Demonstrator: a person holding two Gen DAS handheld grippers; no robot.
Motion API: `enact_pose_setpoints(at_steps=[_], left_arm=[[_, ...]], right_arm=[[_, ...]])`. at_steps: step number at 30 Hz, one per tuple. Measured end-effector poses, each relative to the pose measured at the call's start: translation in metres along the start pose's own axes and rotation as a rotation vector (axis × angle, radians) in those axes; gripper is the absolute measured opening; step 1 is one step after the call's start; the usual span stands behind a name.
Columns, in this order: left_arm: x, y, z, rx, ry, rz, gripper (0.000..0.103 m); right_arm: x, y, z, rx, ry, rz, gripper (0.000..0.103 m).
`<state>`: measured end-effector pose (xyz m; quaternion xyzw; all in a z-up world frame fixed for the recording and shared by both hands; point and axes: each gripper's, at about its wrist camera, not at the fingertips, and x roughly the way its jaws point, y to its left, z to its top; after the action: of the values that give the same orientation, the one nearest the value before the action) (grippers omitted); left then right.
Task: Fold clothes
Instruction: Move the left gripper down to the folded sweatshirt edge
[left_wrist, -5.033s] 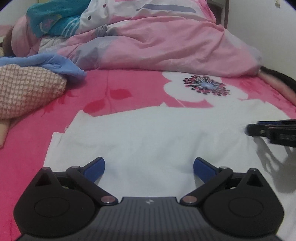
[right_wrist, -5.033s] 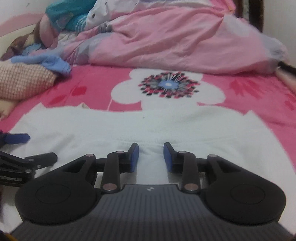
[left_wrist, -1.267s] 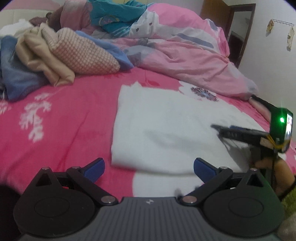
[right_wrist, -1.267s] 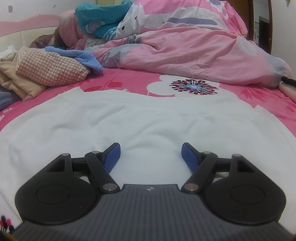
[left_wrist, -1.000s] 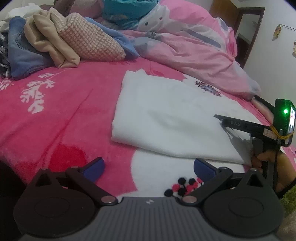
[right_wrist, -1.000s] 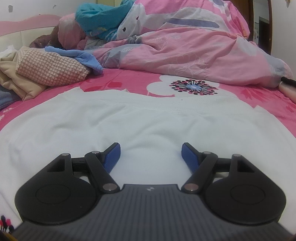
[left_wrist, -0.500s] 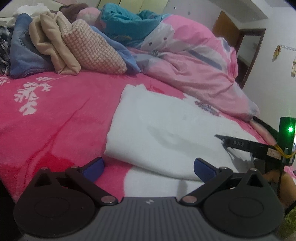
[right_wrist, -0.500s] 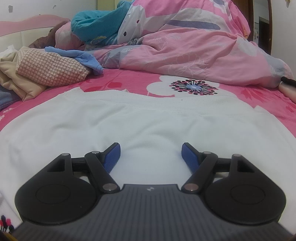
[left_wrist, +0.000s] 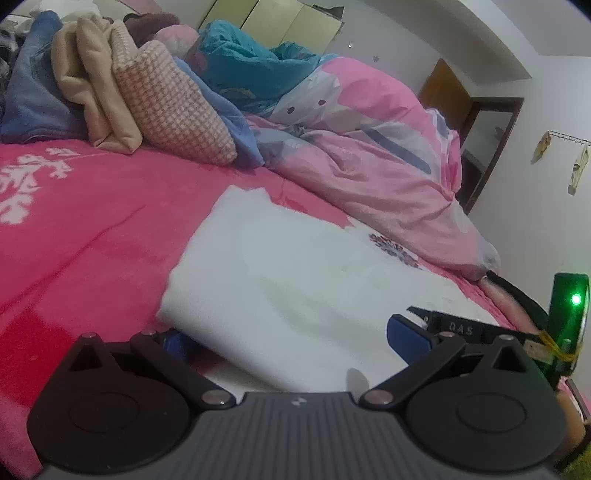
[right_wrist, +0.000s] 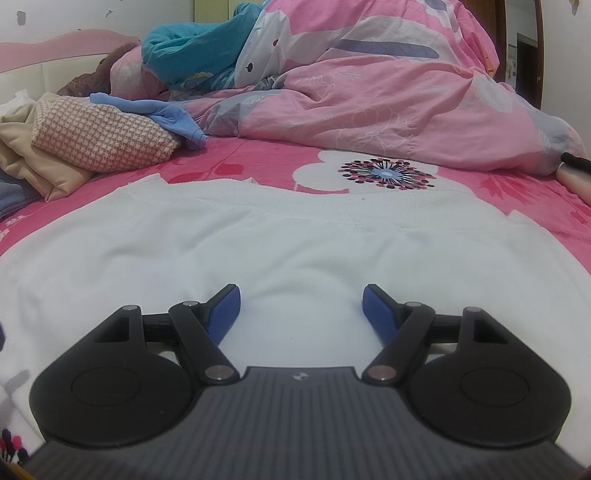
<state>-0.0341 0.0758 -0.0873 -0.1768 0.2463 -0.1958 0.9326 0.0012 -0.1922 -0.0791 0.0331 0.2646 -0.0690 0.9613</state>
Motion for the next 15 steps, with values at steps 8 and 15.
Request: enact_pose_setpoints(at_steps=[8, 15], left_arm=[[0.027, -0.005, 0.013, -0.033, -0.030, -0.009, 0.102], [0.048, -0.008, 0.032, -0.094, 0.004, 0.000, 0.085]], right_arm=[[-0.001, 0.000, 0.000, 0.004, 0.000, 0.007, 0.075], [-0.001, -0.001, 0.000, 0.003, 0.001, 0.009, 0.076]])
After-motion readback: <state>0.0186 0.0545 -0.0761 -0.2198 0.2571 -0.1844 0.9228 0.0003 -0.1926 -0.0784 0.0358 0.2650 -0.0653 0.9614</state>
